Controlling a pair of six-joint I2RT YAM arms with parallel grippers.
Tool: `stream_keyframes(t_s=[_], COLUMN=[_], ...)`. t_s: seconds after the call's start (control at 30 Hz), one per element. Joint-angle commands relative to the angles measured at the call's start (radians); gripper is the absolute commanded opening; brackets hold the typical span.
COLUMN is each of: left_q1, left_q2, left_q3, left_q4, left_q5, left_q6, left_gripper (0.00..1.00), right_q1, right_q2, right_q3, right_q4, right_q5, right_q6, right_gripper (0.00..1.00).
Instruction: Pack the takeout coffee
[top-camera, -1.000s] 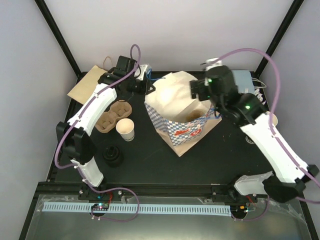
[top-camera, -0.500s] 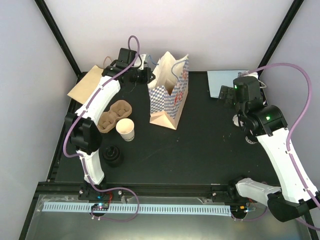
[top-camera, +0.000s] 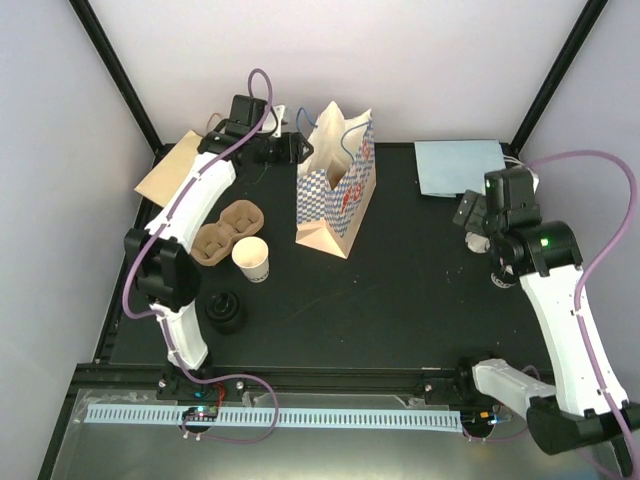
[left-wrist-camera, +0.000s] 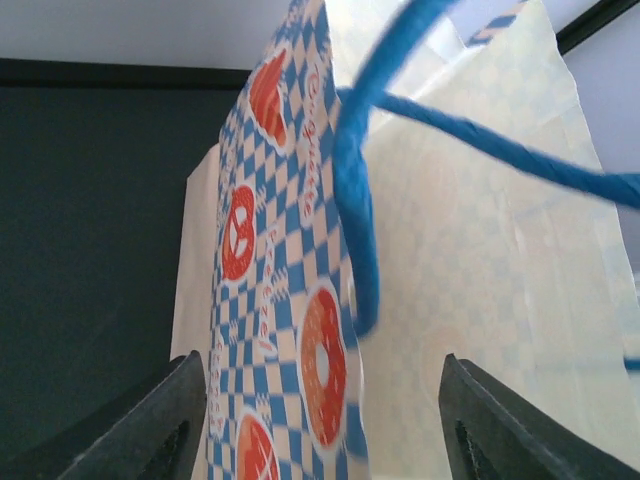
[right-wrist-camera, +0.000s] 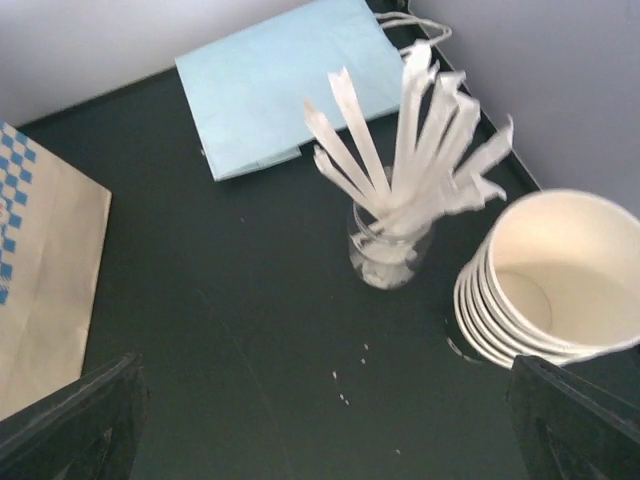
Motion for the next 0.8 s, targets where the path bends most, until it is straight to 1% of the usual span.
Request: stream_keyframes(t_s=[0.0, 0.03, 0.17, 0.3, 0.4, 0.5, 0.57, 0.77], left_q1=[0.007, 0.007, 0.007, 0.005, 0.005, 0.005, 0.005, 0.005], left_q2=[-0.143, -0.177, -0.316, -0.499, -0.629, -0.748, -0.813, -0.95], left_q3=[-0.059, -0.089, -0.212, -0.431, -0.604, -0.725, -0.788, -0.898], left_q4=[0.003, 0.014, 0.023, 0.103, 0.165, 0.197, 0.203, 0.191], left_q5=[0.033, 0.032, 0.046, 0.069, 0.091, 0.114, 0.125, 0.115], left_q6=[0.02, 0.026, 0.052, 0.056, 0.049, 0.05, 0.055, 0.116], left_gripper=[0.68, 0.7, 0.76, 0.79, 0.8, 0.8, 0.8, 0.8], right_q1=[-0.01, -0.018, -0.056, -0.084, -0.147, -0.185, -0.205, -0.228], right_q2=[-0.125, -0.139, -0.136, -0.13, -0.097, -0.052, -0.014, 0.057], right_q3=[-0.136, -0.148, -0.115, -0.121, -0.134, -0.14, -0.138, -0.143], right_q4=[0.071, 0.066, -0.036, -0.097, -0.102, -0.096, -0.093, -0.083], right_q5=[-0.014, -0.005, 0.042, 0.105, 0.052, -0.017, -0.034, 0.104], right_q6=[-0.013, 0.012, 0.045, 0.06, 0.023, 0.012, 0.01, 0.042], right_gripper=[1.0, 0.97, 0.79, 0.51, 0.45, 0.45, 0.45, 0.45])
